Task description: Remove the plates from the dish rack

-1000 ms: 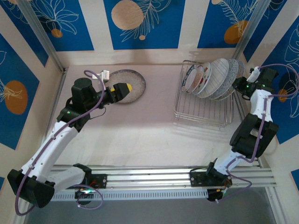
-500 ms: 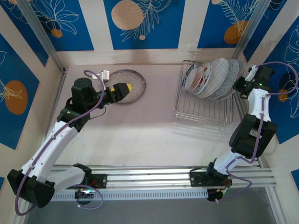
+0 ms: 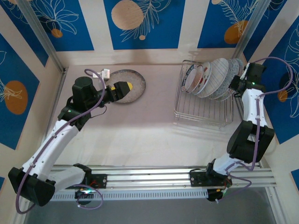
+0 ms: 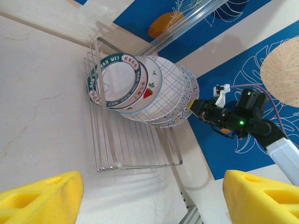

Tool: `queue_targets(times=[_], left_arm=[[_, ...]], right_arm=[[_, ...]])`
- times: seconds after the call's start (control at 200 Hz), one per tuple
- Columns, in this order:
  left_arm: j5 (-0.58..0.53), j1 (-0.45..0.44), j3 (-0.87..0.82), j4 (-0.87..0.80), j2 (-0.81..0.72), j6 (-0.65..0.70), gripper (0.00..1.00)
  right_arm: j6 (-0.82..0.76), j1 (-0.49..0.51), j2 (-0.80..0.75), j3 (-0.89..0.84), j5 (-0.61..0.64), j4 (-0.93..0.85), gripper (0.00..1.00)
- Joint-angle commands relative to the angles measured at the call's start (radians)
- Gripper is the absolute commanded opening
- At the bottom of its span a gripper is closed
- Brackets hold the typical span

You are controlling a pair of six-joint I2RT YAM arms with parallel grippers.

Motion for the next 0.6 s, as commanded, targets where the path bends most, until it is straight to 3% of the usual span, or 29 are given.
queue_targets(times=[0.0, 0.595], left_arm=[[0.02, -0.014, 0.038, 0.033, 0.003, -0.012, 0.78], [0.013, -0.029, 0.041, 0.047, -0.005, -0.019, 0.78]], right_arm=[[0.003, 0.012, -0.063, 0.001, 0.039, 0.033, 0.0], [0.067, 0.051, -0.097, 0.115, 0.297, -0.142, 0.0]])
